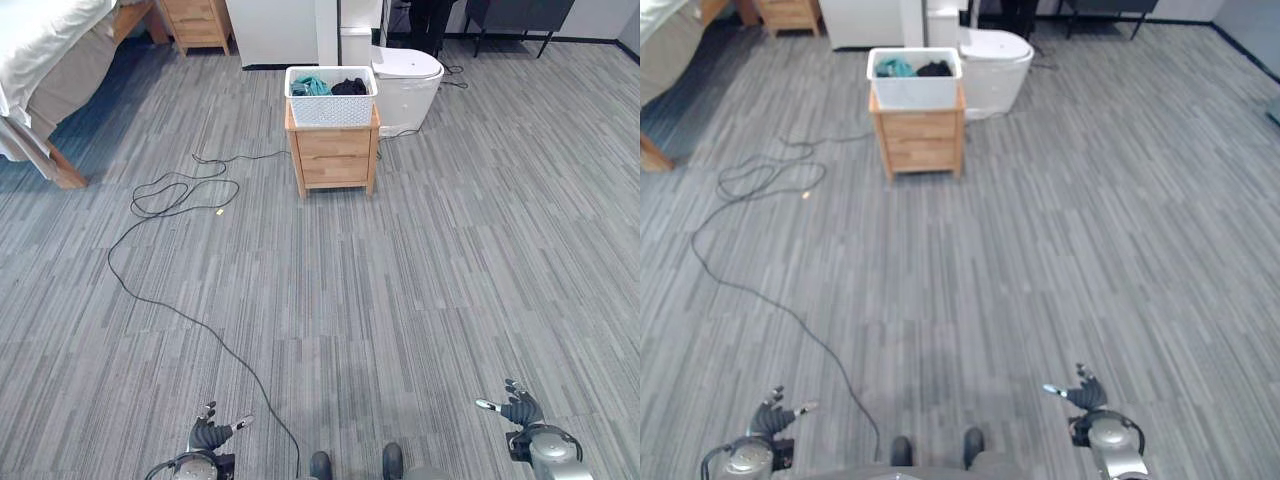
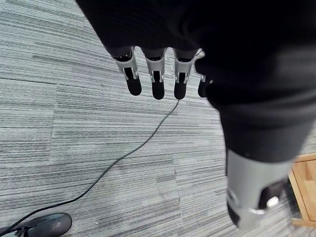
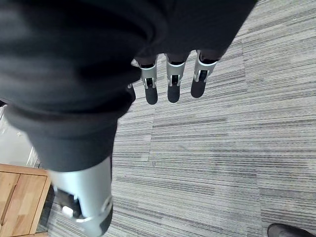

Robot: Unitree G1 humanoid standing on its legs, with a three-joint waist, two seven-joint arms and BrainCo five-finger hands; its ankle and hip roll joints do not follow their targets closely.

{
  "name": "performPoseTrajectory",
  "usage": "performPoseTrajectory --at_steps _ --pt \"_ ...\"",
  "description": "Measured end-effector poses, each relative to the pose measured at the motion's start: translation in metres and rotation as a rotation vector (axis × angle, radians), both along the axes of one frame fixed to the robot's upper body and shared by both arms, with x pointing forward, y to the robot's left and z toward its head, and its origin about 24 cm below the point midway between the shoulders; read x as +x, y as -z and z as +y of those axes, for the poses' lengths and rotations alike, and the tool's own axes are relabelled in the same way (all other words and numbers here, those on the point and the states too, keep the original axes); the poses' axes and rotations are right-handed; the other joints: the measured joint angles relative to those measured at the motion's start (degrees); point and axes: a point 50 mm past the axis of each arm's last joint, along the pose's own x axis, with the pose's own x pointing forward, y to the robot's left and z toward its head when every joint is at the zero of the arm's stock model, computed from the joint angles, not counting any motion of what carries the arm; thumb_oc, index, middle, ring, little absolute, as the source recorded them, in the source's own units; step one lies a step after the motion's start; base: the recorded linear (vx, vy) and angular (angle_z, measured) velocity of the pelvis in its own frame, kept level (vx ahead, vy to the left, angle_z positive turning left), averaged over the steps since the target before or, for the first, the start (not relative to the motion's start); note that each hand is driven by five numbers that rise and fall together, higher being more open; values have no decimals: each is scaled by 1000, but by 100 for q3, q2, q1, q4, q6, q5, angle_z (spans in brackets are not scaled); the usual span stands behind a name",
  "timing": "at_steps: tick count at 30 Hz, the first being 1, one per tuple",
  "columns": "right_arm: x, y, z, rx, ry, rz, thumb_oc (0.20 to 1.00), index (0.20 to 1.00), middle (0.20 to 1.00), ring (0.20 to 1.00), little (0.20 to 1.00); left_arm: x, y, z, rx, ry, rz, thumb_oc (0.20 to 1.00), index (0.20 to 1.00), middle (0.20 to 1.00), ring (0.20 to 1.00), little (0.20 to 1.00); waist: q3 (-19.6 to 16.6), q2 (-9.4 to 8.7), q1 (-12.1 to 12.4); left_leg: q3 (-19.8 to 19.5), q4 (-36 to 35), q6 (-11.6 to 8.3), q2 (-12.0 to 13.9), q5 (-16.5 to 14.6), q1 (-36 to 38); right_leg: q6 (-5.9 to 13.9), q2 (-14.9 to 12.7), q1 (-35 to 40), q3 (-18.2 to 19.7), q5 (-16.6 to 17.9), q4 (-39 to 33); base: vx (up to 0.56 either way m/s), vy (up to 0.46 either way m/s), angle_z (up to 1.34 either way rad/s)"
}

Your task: Grab the laundry basket,head to the washer,open it,put in the laundry and shut it.

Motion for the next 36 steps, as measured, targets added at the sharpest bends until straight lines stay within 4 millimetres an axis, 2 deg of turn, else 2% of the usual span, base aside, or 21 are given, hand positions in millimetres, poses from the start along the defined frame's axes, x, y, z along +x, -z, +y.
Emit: performPoseTrajectory --at_steps 9,12,16,19,20,23,25,26,27,30,31,32,35,36 --pt "8 -2 2 5 5 -11 1000 1000 1000 1000 1000 5 -2 0 2 4 -16 1000 1000 1000 1000 1000 125 -103 -6 10 -6 -4 23 -7 18 -35 36 62 12 57 -127 47 45 -2" --pt "8 -2 2 7 6 -10 1000 1000 1000 1000 1000 12 -5 0 4 6 -33 1000 1000 1000 1000 1000 163 -95 -2 16 -5 -41 87 -193 -38 -13 111 1 4 72 -126 46 78 2" --pt "11 -2 5 18 11 -20 1000 1000 1000 1000 1000 18 -7 0 6 5 -49 1000 1000 1000 1000 1000 229 -225 12 43 -3 -24 53 -217 -181 21 78 -195 27 94 -77 41 98 -8" --pt "14 -1 13 40 8 -29 1000 1000 1000 1000 1000 19 -9 4 17 5 -51 1000 1000 1000 1000 1000 287 -300 74 178 -1 23 52 -216 -284 55 54 -511 160 76 230 41 119 -25" --pt "14 0 15 47 8 -29 1000 1000 1000 1000 1000 19 -9 5 21 4 -52 1000 1000 1000 1000 1000 320 -328 67 193 -1 57 -30 -250 -304 78 51 -595 169 60 342 52 169 -22" --pt "20 -3 16 46 0 -42 1000 1000 1000 1000 1000 29 -13 6 26 5 -75 1000 1000 1000 1000 1000 513 -213 43 226 2 191 41 -229 -309 336 -18 -1222 146 -157 1572 60 110 -9" --pt "23 -3 21 48 -18 -44 1000 1000 1000 1000 1000 33 -16 9 36 -12 -88 1000 1000 1000 1000 1000 594 -263 13 285 98 320 -66 -398 -258 419 -117 -1556 112 -277 2370 149 100 -19" --pt "28 -6 23 49 -35 -59 1000 1000 1000 1000 1000 35 -17 9 43 -16 -91 1000 1000 1000 1000 1000 682 -244 18 308 100 401 -113 -480 -137 553 -241 -1931 12 -413 3173 143 41 -17" --pt "29 -8 24 49 -42 -71 1000 1000 1000 1000 1000 34 -15 8 42 -21 -83 1000 1000 1000 1000 1000 729 -254 -7 294 109 391 -154 -455 -33 491 -342 -2102 -26 -580 3516 150 26 3" --pt "23 -4 28 53 -55 -47 1000 1000 1000 1000 1000 39 -18 9 48 -21 -102 1000 1000 1000 1000 1000 738 -312 3 258 139 461 -326 -656 163 468 -379 -2407 -163 -588 3142 334 -13 13" --pt "25 -5 28 49 -61 -51 1000 1000 1000 1000 1000 41 -17 6 43 -20 -96 1000 1000 1000 1000 1000 752 -286 -9 178 184 451 -345 -818 162 444 -360 -2554 -428 -559 2498 306 -73 19" --pt "24 -4 29 43 -68 -46 1000 1000 1000 1000 1000 41 -16 4 39 -10 -91 1000 1000 1000 1000 1000 738 -292 -27 174 179 446 -361 -722 175 473 -357 -2616 -512 -489 2048 220 -57 29" --pt "17 2 28 37 -63 -7 1000 1000 1000 1000 1000 36 -11 2 33 -11 -68 1000 1000 1000 1000 1000 751 -258 -42 -16 169 337 -411 -916 399 482 -334 -2807 -722 -172 1181 282 -104 27" --pt "14 4 27 37 -59 3 1000 1000 1000 1000 1000 34 -10 2 30 -13 -64 1000 1000 1000 1000 1000 753 -246 -69 -86 164 314 -398 -994 518 470 -361 -2811 -750 -126 1132 296 -120 74"
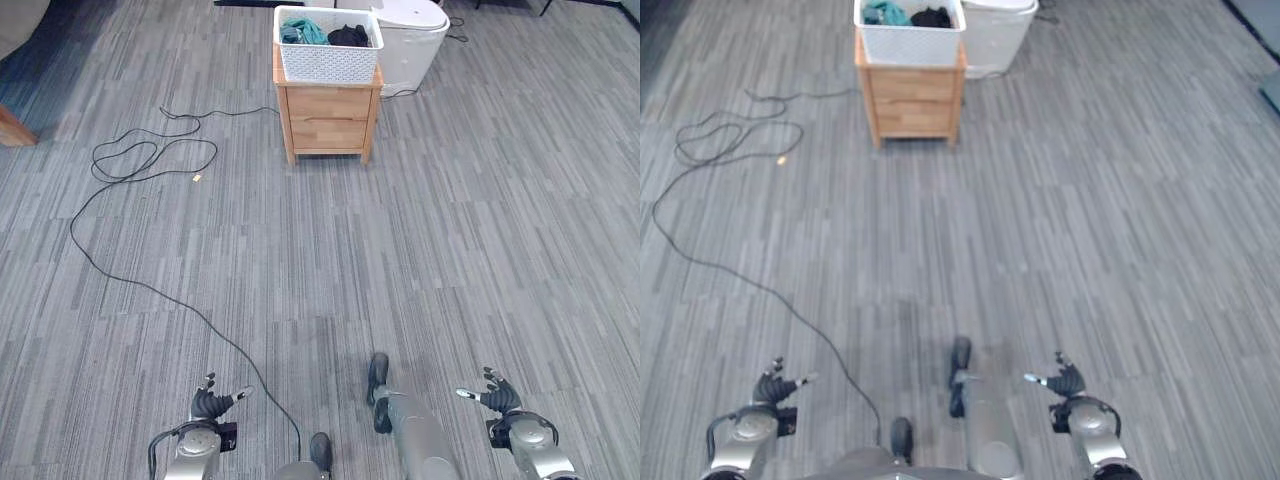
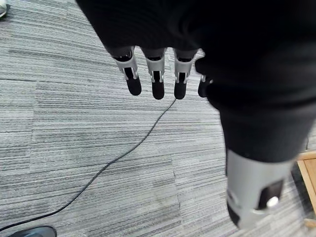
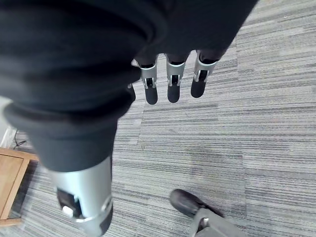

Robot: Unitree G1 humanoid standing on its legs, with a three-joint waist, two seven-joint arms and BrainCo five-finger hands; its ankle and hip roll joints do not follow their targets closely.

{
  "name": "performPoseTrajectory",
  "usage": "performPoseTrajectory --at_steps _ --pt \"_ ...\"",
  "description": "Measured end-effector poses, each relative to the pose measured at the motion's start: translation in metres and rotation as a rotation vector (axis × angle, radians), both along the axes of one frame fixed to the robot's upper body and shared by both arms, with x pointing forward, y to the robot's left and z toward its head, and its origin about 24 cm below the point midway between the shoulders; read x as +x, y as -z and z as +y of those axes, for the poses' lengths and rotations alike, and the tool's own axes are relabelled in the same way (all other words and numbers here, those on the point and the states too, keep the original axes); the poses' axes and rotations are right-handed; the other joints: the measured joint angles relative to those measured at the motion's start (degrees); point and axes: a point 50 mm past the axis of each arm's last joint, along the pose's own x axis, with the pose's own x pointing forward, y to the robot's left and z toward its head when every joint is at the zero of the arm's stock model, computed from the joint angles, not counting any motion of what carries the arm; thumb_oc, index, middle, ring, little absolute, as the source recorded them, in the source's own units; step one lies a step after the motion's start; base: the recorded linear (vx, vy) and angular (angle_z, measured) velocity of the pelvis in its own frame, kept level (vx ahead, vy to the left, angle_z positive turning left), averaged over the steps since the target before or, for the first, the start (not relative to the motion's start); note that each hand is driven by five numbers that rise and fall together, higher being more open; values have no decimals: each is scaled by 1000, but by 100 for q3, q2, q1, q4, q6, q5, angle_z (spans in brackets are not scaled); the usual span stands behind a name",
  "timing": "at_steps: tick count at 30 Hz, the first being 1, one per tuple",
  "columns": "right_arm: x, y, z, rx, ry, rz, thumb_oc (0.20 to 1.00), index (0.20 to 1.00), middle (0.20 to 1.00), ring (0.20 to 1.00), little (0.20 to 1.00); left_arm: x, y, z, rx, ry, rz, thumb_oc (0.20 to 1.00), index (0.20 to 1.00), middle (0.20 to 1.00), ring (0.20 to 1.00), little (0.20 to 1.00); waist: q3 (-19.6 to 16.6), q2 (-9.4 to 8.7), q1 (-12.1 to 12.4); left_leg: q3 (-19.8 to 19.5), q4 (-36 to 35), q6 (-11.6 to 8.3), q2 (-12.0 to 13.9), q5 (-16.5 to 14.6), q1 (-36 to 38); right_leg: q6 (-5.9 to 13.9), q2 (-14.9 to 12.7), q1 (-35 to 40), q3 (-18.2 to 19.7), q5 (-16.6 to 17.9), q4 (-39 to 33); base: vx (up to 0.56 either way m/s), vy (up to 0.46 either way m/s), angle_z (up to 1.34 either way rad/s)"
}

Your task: Grab the laundry basket,head to the washer,open it,put in the laundry and shut it.

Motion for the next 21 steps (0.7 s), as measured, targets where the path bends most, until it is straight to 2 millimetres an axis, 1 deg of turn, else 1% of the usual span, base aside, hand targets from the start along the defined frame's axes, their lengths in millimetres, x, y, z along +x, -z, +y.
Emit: performPoseTrajectory --at_steps 1,2,3,4,5,6,7,8,9,10,11,12,13,14,15,16,17,18,19,20,21 --pt "-9 5 -1 1 9 31 1000 1000 1000 1000 1000 -3 2 -2 -5 9 11 1000 1000 1000 1000 1000 -36 3 -97 -239 0 -94 51 -132 272 -227 29 236 -26 354 -139 279 -132 82" --pt "-11 6 -3 -3 13 38 1000 1000 1000 1000 1000 -4 4 -7 -18 17 16 1000 1000 1000 1000 1000 -66 125 -93 -285 6 -136 138 -156 399 -317 82 334 -20 635 -114 373 -197 83" --pt "-10 5 -5 -9 13 37 1000 1000 1000 1000 1000 -5 7 -13 -36 19 18 1000 1000 1000 1000 1000 -78 272 -97 -354 130 -193 275 -189 433 -380 141 466 -11 735 -81 191 -118 45" --pt "-9 4 -5 -12 12 34 1000 1000 1000 1000 1000 -5 8 -17 -49 20 18 1000 1000 1000 1000 1000 -111 346 -98 -406 314 -247 342 -160 422 -468 194 588 -7 795 -81 277 -190 47" --pt "-8 3 -5 -11 11 28 1000 1000 1000 1000 1000 -6 9 -22 -64 23 18 1000 1000 1000 1000 1000 -194 391 -107 -401 636 -452 407 -48 422 -638 231 805 -46 1031 -109 182 -127 37" --pt "-5 1 -7 -15 13 15 1000 1000 1000 1000 1000 -9 11 -25 -75 21 22 1000 1000 1000 1000 1000 -261 478 -92 -380 790 -534 509 3 436 -933 329 940 -100 1000 -106 282 -194 29" --pt "-1 -2 -9 -17 20 0 1000 1000 1000 1000 1000 -12 13 -27 -85 22 31 1000 1000 1000 1000 1000 -349 589 -94 -383 1054 -574 627 10 386 -991 443 1100 -190 903 -187 164 -130 7" --pt "5 -4 -8 -17 13 -18 1000 1000 1000 1000 1000 -12 13 -27 -87 25 30 1000 1000 1000 1000 1000 -361 609 -77 -358 1354 -747 664 72 316 -1162 521 1204 -190 890 -195 192 -156 2" --pt "9 -6 -6 -14 7 -33 1000 1000 1000 1000 1000 -12 13 -26 -89 27 30 1000 1000 1000 1000 1000 -361 602 -73 -333 1617 -874 707 156 265 -1210 566 1318 -193 831 -221 243 -160 4" --pt "22 -13 -3 -11 -5 -74 1000 1000 1000 1000 1000 5 5 -27 -83 55 -13 1000 1000 1000 1000 1000 -392 196 -79 -61 3740 -1135 694 47 -1232 -1313 482 1898 1 744 -820 318 -127 4" --pt "23 -13 -3 -11 -5 -76 1000 1000 1000 1000 1000 5 5 -27 -83 57 -13 1000 1000 1000 1000 1000 -387 140 -82 5 3794 -1036 699 -12 -1518 -1320 489 2013 3 739 -905 292 -98 8" --pt "26 -14 -1 -6 -5 -82 1000 1000 1000 1000 1000 6 5 -26 -79 59 -12 1000 1000 1000 1000 1000 -369 39 -47 144 3552 -877 673 -118 -1778 -1390 446 2196 36 555 -1074 198 -25 18" --pt "22 -10 0 -7 6 -68 1000 1000 1000 1000 1000 11 2 -25 -69 74 -20 1000 1000 1000 1000 1000 -333 -144 -45 352 2800 -662 618 -158 -2066 -1367 368 2380 43 541 -1274 155 4 20" --pt "19 -9 -1 -11 12 -58 1000 1000 1000 1000 1000 16 0 -24 -62 87 -28 1000 1000 1000 1000 1000 -279 -236 -24 399 2159 -612 557 2 -2299 -1239 354 2430 -41 640 -1270 342 19 9" --pt "22 -9 -1 -13 19 -61 1000 1000 1000 1000 1000 14 0 -23 -57 87 -24 1000 1000 1000 1000 1000 -266 -210 11 400 1857 -618 624 212 -2573 -1207 414 2489 -62 612 -1271 396 35 -21" --pt "20 -7 -3 -28 31 -53 1000 1000 1000 1000 1000 5 5 -21 -45 84 12 1000 1000 1000 1000 1000 -219 -35 114 400 861 -808 733 878 -2991 -1096 582 2751 -43 216 -1312 572 97 -39" --pt "9 0 -6 -41 37 -7 1000 1000 1000 1000 1000 2 7 -20 -42 82 26 1000 1000 1000 1000 1000 -184 123 222 403 467 -756 808 1184 -3166 -1085 746 3002 -24 146 -1312 544 128 -45" --pt "4 3 -6 -46 32 12 1000 1000 1000 1000 1000 -6 10 -18 -40 70 46 1000 1000 1000 1000 1000 -194 176 292 466 233 -760 785 1241 -3209 -1041 780 3209 118 -49 -1313 541 165 -43" --pt "0 5 -7 -48 33 28 1000 1000 1000 1000 1000 -12 12 -16 -39 59 67 1000 1000 1000 1000 1000 -203 208 324 567 73 -761 740 1246 -3158 -1012 784 3367 181 -207 -1307 440 161 -41" --pt "-3 6 -7 -49 32 40 1000 1000 1000 1000 1000 -18 14 -14 -36 51 80 1000 1000 1000 1000 1000 -206 209 381 548 49 -712 690 1275 -3031 -921 770 3493 324 -319 -1282 400 164 -88" --pt "-8 9 -7 -50 28 54 1000 1000 1000 1000 1000 -35 19 -12 -37 28 119 1000 1000 1000 1000 1000 -243 196 533 549 -4 -526 694 1231 -2614 -723 707 3790 634 -495 -1277 291 110 -89"
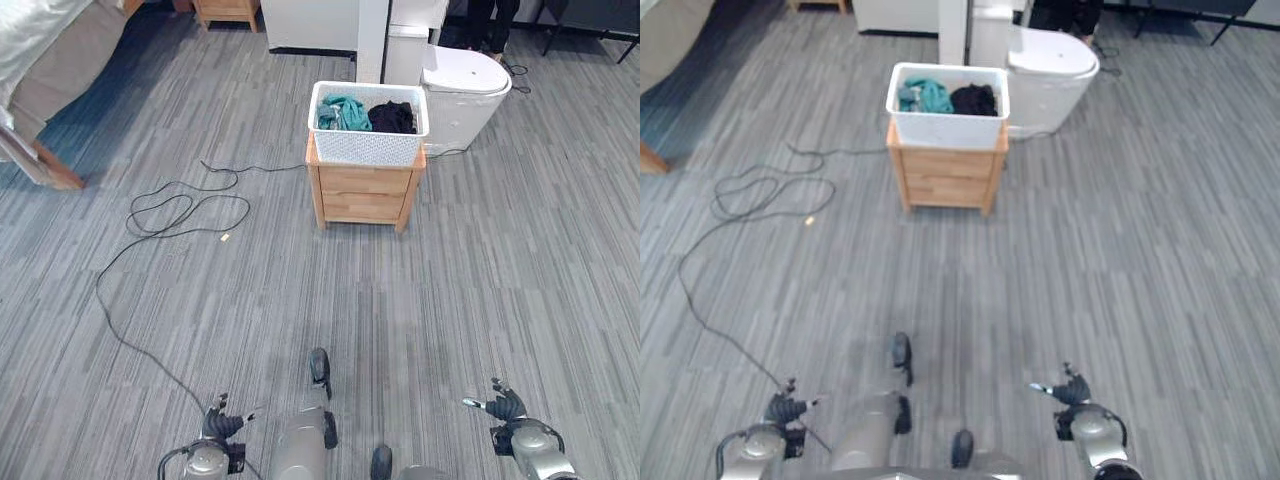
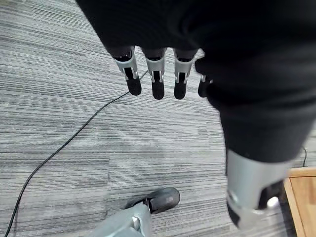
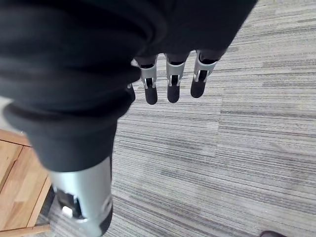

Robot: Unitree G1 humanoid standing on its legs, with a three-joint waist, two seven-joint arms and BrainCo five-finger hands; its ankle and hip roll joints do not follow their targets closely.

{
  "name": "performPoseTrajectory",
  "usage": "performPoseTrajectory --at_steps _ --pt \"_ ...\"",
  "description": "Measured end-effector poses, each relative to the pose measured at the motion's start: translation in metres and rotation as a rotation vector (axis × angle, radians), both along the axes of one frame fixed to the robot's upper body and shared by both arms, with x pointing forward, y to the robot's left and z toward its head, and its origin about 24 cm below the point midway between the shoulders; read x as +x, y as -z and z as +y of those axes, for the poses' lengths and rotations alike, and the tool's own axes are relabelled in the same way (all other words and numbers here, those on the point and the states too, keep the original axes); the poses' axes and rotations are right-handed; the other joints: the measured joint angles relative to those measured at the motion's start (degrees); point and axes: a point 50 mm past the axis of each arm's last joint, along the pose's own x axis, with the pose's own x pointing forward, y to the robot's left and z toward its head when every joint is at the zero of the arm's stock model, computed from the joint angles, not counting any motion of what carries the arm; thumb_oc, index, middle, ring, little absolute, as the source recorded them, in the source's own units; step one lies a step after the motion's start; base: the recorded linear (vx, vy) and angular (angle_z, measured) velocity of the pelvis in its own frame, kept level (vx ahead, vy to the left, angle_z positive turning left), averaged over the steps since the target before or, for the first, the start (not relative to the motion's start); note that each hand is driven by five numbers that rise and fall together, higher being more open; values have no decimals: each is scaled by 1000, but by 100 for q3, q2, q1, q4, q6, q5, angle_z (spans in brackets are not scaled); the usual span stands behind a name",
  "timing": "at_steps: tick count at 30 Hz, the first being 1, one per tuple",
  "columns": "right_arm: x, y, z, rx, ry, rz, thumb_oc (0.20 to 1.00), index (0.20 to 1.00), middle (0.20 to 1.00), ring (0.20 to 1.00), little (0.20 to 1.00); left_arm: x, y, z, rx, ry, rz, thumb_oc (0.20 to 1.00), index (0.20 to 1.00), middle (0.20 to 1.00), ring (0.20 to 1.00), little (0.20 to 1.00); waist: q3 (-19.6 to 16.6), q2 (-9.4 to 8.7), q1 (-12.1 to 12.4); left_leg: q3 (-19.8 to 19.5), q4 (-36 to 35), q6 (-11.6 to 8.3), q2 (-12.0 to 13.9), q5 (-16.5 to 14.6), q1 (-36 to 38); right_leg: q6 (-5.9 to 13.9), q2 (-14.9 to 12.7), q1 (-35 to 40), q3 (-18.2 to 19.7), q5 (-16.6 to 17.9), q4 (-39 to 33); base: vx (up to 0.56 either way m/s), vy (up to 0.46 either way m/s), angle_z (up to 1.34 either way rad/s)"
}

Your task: Grab the laundry basket,head to the washer,open it,put in the laundry and shut it.

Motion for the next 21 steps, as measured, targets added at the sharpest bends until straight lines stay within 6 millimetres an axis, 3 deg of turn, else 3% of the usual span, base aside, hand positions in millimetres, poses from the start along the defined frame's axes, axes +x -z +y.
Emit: performPoseTrajectory --at_steps 1,2,3,4,5,6,7,9,10,11,12,13,14,16,17,19,20,21 --pt "-2 2 3 5 -6 6 1000 1000 1000 1000 1000 -6 1 4 6 -16 19 1000 1000 1000 1000 1000 -45 -137 -33 27 23 138 -138 314 110 105 -158 148 61 -96 7 357 161 -82" --pt "-6 4 5 7 -16 20 1000 1000 1000 1000 1000 -9 2 8 13 -29 30 1000 1000 1000 1000 1000 -169 -355 -45 68 150 183 -342 359 143 270 -388 144 61 -223 179 229 112 -39" --pt "-8 5 6 10 -7 20 1000 1000 1000 1000 1000 -6 0 9 21 -15 22 1000 1000 1000 1000 1000 -189 -395 -35 119 232 541 -383 611 256 351 -475 143 35 -248 463 422 190 -42" --pt "-9 7 12 28 -7 22 1000 1000 1000 1000 1000 -5 -2 14 40 -9 26 1000 1000 1000 1000 1000 -254 -513 -28 174 357 620 -442 638 318 392 -602 130 27 -281 695 274 130 -47" --pt "-9 9 20 51 -8 25 1000 1000 1000 1000 1000 0 -5 19 57 -3 16 1000 1000 1000 1000 1000 -346 -640 -30 247 431 711 -510 415 370 472 -714 -82 34 -327 1159 362 179 -39" --pt "-7 9 29 79 -18 7 1000 1000 1000 1000 1000 14 -11 24 77 14 -12 1000 1000 1000 1000 1000 -338 -656 -67 252 502 732 -505 250 468 595 -773 -605 55 -303 2358 407 239 -8" --pt "0 6 41 105 -54 -16 1000 1000 1000 1000 1000 34 -21 28 100 32 -64 1000 1000 1000 1000 1000 -296 -594 -217 152 458 820 -532 58 780 769 -790 -1581 66 -403 4375 443 237 -6" --pt "9 2 44 111 -79 -41 1000 1000 1000 1000 1000 41 -24 25 109 38 -88 1000 1000 1000 1000 1000 -145 -515 -213 211 209 905 -561 -126 1282 745 -897 -2332 -139 -416 5252 298 139 -12" --pt "13 0 45 110 -85 -52 1000 1000 1000 1000 1000 41 -24 24 109 34 -92 1000 1000 1000 1000 1000 -103 -455 -236 263 140 879 -556 -133 1436 683 -907 -2529 -246 -454 5202 261 78 0" --pt "17 -3 45 106 -93 -67 1000 1000 1000 1000 1000 41 -23 20 101 45 -93 1000 1000 1000 1000 1000 -78 -396 -331 325 49 756 -599 -149 1624 642 -944 -2819 -373 -475 4674 408 71 11" --pt "17 -4 43 101 -97 -65 1000 1000 1000 1000 1000 40 -21 18 97 43 -89 1000 1000 1000 1000 1000 -66 -365 -321 343 -44 706 -695 -395 1937 631 -972 -3268 -461 -427 3473 506 -2 5" --pt "18 -4 43 100 -98 -68 1000 1000 1000 1000 1000 37 -19 18 96 42 -77 1000 1000 1000 1000 1000 -41 -318 -326 329 -52 627 -710 -514 2027 596 -963 -3464 -551 -312 2858 493 -61 -6" --pt "20 -6 40 89 -98 -74 1000 1000 1000 1000 1000 32 -14 16 86 34 -43 1000 1000 1000 1000 1000 38 -185 -351 314 12 542 -710 -759 2131 603 -938 -3752 -640 103 1703 587 -108 -6" --pt "18 -5 33 79 -79 -61 1000 1000 1000 1000 1000 30 -9 11 70 25 -27 1000 1000 1000 1000 1000 108 -127 -392 247 30 511 -749 -927 2330 686 -961 -3742 -716 435 499 486 -125 25" --pt "11 1 30 73 -63 -21 1000 1000 1000 1000 1000 28 -6 6 53 24 -20 1000 1000 1000 1000 1000 157 -47 -531 -16 41 447 -762 -1117 2623 691 -1024 -3746 -487 619 196 389 -130 62" --pt "1 7 30 73 -55 24 1000 1000 1000 1000 1000 26 -5 2 43 29 -20 1000 1000 1000 1000 1000 139 -77 -616 -44 48 293 -757 -1227 2963 658 -1052 -3651 -430 744 530 357 -123 65" --pt "-3 8 27 68 -49 35 1000 1000 1000 1000 1000 27 -4 -2 35 30 -21 1000 1000 1000 1000 1000 148 -30 -639 -154 72 192 -679 -1322 3170 546 -1014 -3495 -330 998 702 431 -178 60" --pt "-5 8 19 53 -30 43 1000 1000 1000 1000 1000 31 -2 -11 13 46 -29 1000 1000 1000 1000 1000 99 175 -642 -260 192 76 -498 -1435 3254 538 -879 -3502 -359 1223 1004 282 -128 58"
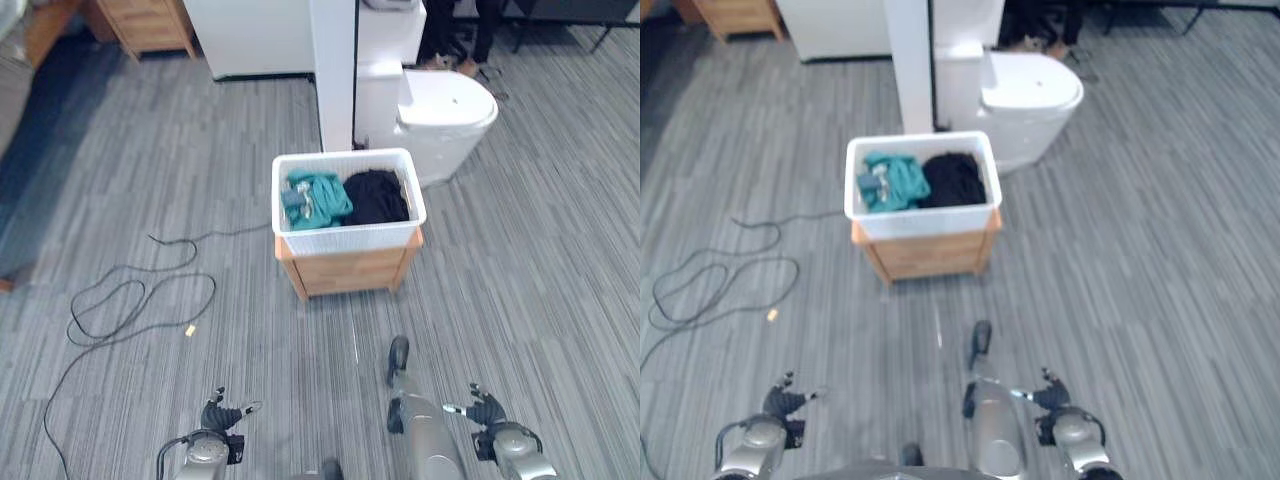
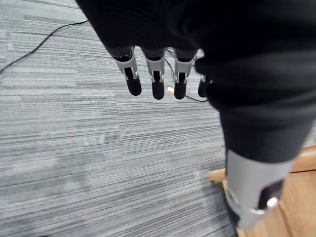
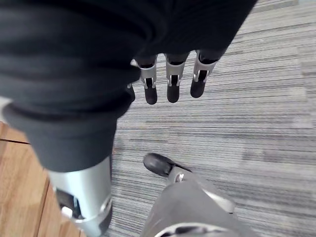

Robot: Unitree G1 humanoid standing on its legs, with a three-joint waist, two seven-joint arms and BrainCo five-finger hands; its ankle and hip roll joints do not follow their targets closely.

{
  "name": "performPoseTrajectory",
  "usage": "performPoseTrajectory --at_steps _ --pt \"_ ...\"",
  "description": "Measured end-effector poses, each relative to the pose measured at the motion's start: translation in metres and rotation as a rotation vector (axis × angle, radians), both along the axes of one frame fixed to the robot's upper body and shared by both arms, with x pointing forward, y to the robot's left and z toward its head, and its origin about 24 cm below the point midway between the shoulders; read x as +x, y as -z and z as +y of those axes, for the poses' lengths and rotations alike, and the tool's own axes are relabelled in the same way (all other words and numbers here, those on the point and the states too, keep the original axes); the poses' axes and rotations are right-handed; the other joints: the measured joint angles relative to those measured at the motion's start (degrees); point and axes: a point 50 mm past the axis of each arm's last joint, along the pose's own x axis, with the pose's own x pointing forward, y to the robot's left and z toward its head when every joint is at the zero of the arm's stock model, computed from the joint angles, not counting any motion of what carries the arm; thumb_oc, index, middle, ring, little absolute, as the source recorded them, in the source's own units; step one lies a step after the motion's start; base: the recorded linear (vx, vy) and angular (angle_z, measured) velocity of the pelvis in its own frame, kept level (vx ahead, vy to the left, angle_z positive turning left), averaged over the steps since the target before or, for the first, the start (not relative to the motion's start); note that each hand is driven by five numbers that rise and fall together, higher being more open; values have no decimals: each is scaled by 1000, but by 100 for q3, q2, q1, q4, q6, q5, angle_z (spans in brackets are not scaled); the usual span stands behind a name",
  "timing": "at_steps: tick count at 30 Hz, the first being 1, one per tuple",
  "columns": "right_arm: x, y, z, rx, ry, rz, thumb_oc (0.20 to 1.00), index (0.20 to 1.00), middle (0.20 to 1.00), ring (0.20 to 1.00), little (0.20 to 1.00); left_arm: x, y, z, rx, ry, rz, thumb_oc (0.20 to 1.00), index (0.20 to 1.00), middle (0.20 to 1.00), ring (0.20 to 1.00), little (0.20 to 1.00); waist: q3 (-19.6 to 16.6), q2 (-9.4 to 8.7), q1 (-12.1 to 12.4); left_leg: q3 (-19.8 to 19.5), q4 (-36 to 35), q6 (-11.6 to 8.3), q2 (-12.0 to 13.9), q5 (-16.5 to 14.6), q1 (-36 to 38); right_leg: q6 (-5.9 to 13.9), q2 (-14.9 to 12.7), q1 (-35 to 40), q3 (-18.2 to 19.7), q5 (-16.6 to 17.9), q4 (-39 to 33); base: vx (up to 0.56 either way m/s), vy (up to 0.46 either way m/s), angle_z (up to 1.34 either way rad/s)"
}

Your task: Grab the laundry basket,head to the washer,open it,put in the laundry and shut it.

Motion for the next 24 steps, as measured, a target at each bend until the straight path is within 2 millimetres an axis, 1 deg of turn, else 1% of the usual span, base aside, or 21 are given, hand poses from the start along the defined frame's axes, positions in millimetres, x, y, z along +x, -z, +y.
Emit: performPoseTrajectory --at_steps 1,2,3,4,5,6,7,8,9,11,12,13,14,15,16,17,18,19,21,23,24 --pt "1 -1 -2 -2 8 -6 1000 1000 1000 1000 1000 3 -2 -4 -2 19 -16 1000 1000 1000 1000 1000 -19 13 20 -35 330 -72 138 32 -56 -365 80 118 39 322 95 423 -233 53" --pt "5 -2 -6 -11 15 -10 1000 1000 1000 1000 1000 3 0 -7 -6 23 -15 1000 1000 1000 1000 1000 -28 51 -5 -111 713 -140 251 67 -117 -402 122 214 38 379 216 288 -231 54" --pt "8 -6 -11 -26 13 -22 1000 1000 1000 1000 1000 4 2 -15 -21 46 -12 1000 1000 1000 1000 1000 -56 73 10 -196 1344 -286 412 203 -269 -589 212 428 6 366 348 342 -274 39" --pt "16 -10 -13 -32 13 -47 1000 1000 1000 1000 1000 1 4 -18 -30 43 -5 1000 1000 1000 1000 1000 -73 73 25 -207 1842 -516 541 533 -364 -777 354 616 -103 179 371 200 -169 30" --pt "23 -15 -14 -33 12 -74 1000 1000 1000 1000 1000 0 4 -18 -32 43 0 1000 1000 1000 1000 1000 -75 50 15 -212 2590 -756 664 823 -754 -863 354 798 -180 96 263 178 -125 9" --pt "27 -18 -15 -32 16 -100 1000 1000 1000 1000 1000 1 4 -19 -32 48 1 1000 1000 1000 1000 1000 -96 -23 30 -169 3216 -716 734 914 -1102 -887 399 950 -150 221 57 183 -100 -8" --pt "35 -24 -15 -34 13 -131 1000 1000 1000 1000 1000 -2 5 -17 -28 46 6 1000 1000 1000 1000 1000 -112 -96 86 -190 3189 -665 698 513 -1282 -950 428 1097 -64 227 -89 241 -112 -7" --pt "40 -28 -16 -39 8 -158 1000 1000 1000 1000 1000 -1 4 -14 -21 46 8 1000 1000 1000 1000 1000 -130 -205 25 -181 2856 -558 611 204 -1581 -982 440 1386 -36 217 -447 168 -30 -18" --pt "41 -29 -16 -41 10 -162 1000 1000 1000 1000 1000 1 2 -12 -15 48 -3 1000 1000 1000 1000 1000 -122 -303 44 -156 2374 -520 502 118 -1708 -978 446 1535 -45 239 -578 116 4 -2" --pt "41 -29 -17 -46 13 -164 1000 1000 1000 1000 1000 2 1 -10 -10 48 -2 1000 1000 1000 1000 1000 -125 -322 15 -161 1655 -459 479 150 -2014 -985 512 1833 -87 229 -780 62 34 -9" --pt "39 -28 -17 -50 17 -158 1000 1000 1000 1000 1000 4 0 -10 -7 52 -14 1000 1000 1000 1000 1000 -127 -339 19 -175 1249 -430 465 264 -2188 -975 553 1970 -93 222 -920 94 70 -20" --pt "39 -28 -17 -51 13 -156 1000 1000 1000 1000 1000 5 -1 -10 -6 52 -17 1000 1000 1000 1000 1000 -132 -332 37 -186 984 -408 494 496 -2330 -967 607 2021 -95 218 -984 93 72 -50" --pt "39 -28 -16 -50 7 -156 1000 1000 1000 1000 1000 2 0 -8 -4 47 -9 1000 1000 1000 1000 1000 -129 -309 54 -218 733 -412 500 762 -2398 -871 666 2057 -85 152 -986 106 84 -70" --pt "39 -27 -14 -50 -3 -152 1000 1000 1000 1000 1000 0 0 -6 -1 43 -3 1000 1000 1000 1000 1000 -138 -292 62 -262 466 -395 511 992 -2389 -848 714 2101 -72 98 -987 66 52 -68" --pt "37 -26 -14 -50 -3 -146 1000 1000 1000 1000 1000 -2 1 -5 2 41 2 1000 1000 1000 1000 1000 -133 -257 9 -322 378 -313 521 1268 -2380 -828 751 2183 -60 65 -988 96 90 -53" --pt "35 -25 -15 -53 -1 -141 1000 1000 1000 1000 1000 -2 1 -5 2 41 2 1000 1000 1000 1000 1000 -145 -233 8 -322 367 -254 508 1398 -2334 -792 764 2246 -59 31 -988 51 64 -41" --pt "30 -23 -18 -59 3 -126 1000 1000 1000 1000 1000 -2 1 -6 -1 42 2 1000 1000 1000 1000 1000 -179 -160 5 -348 284 -199 499 1730 -2218 -752 813 2331 -7 -37 -990 72 90 -33" --pt "21 -20 -22 -68 13 -102 1000 1000 1000 1000 1000 -3 2 -7 -1 45 4 1000 1000 1000 1000 1000 -243 -50 -26 -313 129 -114 531 1687 -2060 -698 872 2423 5 -119 -990 55 80 -12" --pt "12 -16 -23 -65 23 -79 1000 1000 1000 1000 1000 3 -4 -3 13 53 -23 1000 1000 1000 1000 1000 -265 -73 -85 -326 -261 -48 410 1732 -1841 -574 772 2473 -3 -185 -988 44 75 8" --pt "15 -20 -19 -55 13 -107 1000 1000 1000 1000 1000 2 -9 5 34 50 -42 1000 1000 1000 1000 1000 -292 -72 -81 -304 -355 13 227 1689 -1788 -382 576 2466 53 -234 -990 62 60 -2" --pt "18 -23 -18 -51 6 -125 1000 1000 1000 1000 1000 2 -11 8 41 44 -53 1000 1000 1000 1000 1000 -302 -75 -69 -288 -355 16 190 1668 -1771 -348 536 2470 75 -234 -990 76 37 -18"
